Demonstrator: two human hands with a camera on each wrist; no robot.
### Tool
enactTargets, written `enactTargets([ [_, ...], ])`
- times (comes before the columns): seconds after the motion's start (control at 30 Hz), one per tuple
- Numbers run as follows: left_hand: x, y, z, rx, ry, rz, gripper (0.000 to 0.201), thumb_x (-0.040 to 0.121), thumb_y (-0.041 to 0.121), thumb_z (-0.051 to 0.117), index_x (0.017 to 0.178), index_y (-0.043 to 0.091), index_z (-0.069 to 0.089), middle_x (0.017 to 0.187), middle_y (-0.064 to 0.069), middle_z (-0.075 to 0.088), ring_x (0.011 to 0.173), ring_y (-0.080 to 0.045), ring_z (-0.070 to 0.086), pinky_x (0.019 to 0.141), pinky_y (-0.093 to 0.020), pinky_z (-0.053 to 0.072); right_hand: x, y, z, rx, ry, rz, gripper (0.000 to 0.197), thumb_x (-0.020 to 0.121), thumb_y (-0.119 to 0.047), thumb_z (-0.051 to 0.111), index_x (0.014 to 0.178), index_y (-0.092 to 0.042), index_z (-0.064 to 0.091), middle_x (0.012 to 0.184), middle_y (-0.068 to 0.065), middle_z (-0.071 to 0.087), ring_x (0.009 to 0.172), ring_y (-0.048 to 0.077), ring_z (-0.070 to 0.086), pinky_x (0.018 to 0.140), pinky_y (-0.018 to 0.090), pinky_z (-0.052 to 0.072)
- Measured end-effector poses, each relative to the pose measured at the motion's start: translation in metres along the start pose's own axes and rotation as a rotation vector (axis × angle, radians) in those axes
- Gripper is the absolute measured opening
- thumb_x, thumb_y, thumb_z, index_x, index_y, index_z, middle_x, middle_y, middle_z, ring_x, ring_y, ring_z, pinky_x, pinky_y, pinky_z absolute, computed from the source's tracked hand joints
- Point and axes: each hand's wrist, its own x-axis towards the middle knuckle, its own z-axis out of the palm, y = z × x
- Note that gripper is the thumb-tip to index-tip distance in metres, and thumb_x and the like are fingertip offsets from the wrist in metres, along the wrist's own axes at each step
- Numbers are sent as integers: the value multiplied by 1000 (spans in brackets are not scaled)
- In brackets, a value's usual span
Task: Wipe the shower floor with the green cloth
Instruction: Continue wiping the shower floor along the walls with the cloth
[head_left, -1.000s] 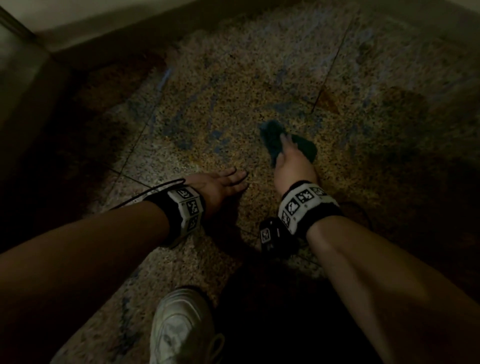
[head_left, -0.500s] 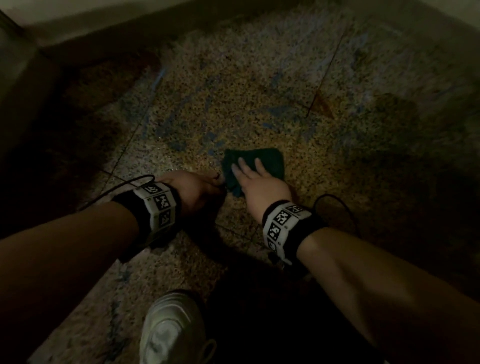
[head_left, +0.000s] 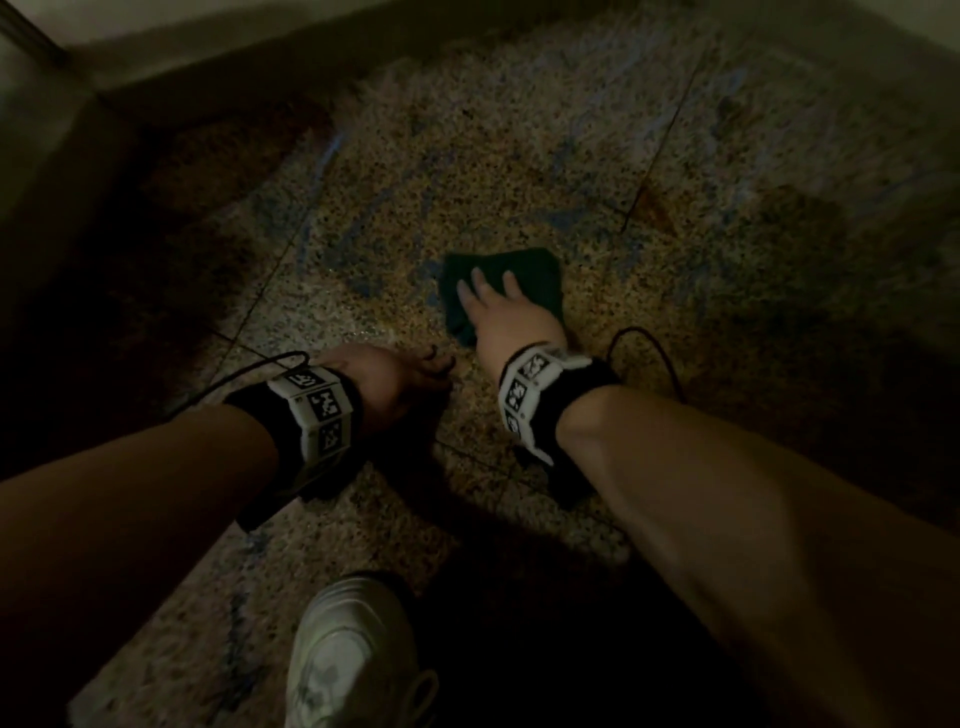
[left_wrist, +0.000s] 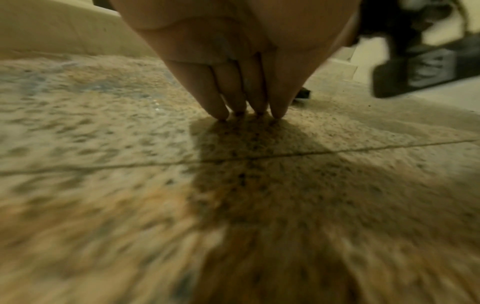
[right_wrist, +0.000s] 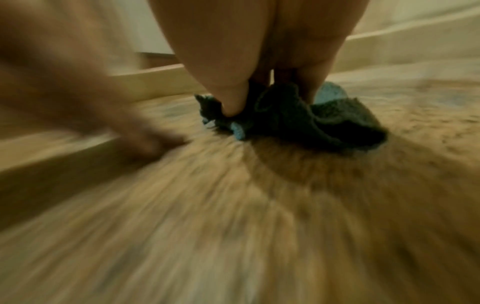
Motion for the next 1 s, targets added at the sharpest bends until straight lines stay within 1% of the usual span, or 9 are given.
enactTargets([
  [0.13,-8,-6,6,2,-49,-40,48,102,29,31,148,37,18,157,15,2,144,-3,4,111,-24,23,-19,-11,31,-59,-46,-109,76,95,8,27,150,-25,-12,157,-7,-20,146,26,-11,110,35,29],
  [0.3,-5,-8,12,5,-30,-32,47,103,29,29,148,35,19,157,15,0,144,-4,2,111,-25,21,-7,-8,22,-32,-23,-129,83,92,12,32,150,-29,-11,156,-10,-21,145,24,-13,114,37,26],
  [0.6,-18,-20,23,-71,125,-61,47,101,30,36,147,36,24,157,13,9,143,-6,16,114,-24,22,24,-33,-19,132,-57,-9,74,96,8,32,152,-22,-5,158,-3,-16,145,30,-10,114,45,24],
  [0.7,-23,-22,23,-147,222,-170,45,99,30,42,144,31,35,152,7,30,135,-14,37,104,-24,31,15,-36,-9,130,-135,-93,68,101,-8,39,152,-20,-3,159,-1,-13,145,30,-9,116,42,19],
  [0.77,-23,-21,20,-237,444,-232,42,94,25,52,135,18,51,135,-9,49,117,-30,53,92,-33,43,7,-30,-11,191,-149,-149,66,102,-23,41,152,-18,-1,159,2,-10,146,29,-7,117,40,13],
  [0.83,-20,-15,13,-202,607,-223,37,89,25,56,117,3,62,111,-20,58,94,-40,61,77,-41,50,-3,-17,-18,253,-41,-153,62,103,-29,37,153,-16,3,160,3,-4,146,26,-1,116,37,13],
  [0.9,-12,-8,11,-145,572,-223,44,80,32,52,104,-3,64,99,-25,61,81,-43,63,67,-47,53,-10,4,-20,215,157,-92,57,103,-29,33,152,-15,8,160,3,6,146,25,4,116,36,13],
  [0.93,-6,-4,9,-132,559,-225,45,77,32,56,105,-3,63,102,-26,61,84,-45,63,68,-50,53,-12,17,-20,191,226,-41,57,103,-29,32,152,-15,7,159,3,8,146,25,4,116,37,11],
  [1.0,8,11,3,-88,556,-190,52,75,30,63,117,-1,59,121,-27,56,104,-48,57,82,-57,51,-14,43,-12,168,221,84,60,103,-29,31,152,-16,1,160,2,4,146,25,-1,118,40,7],
])
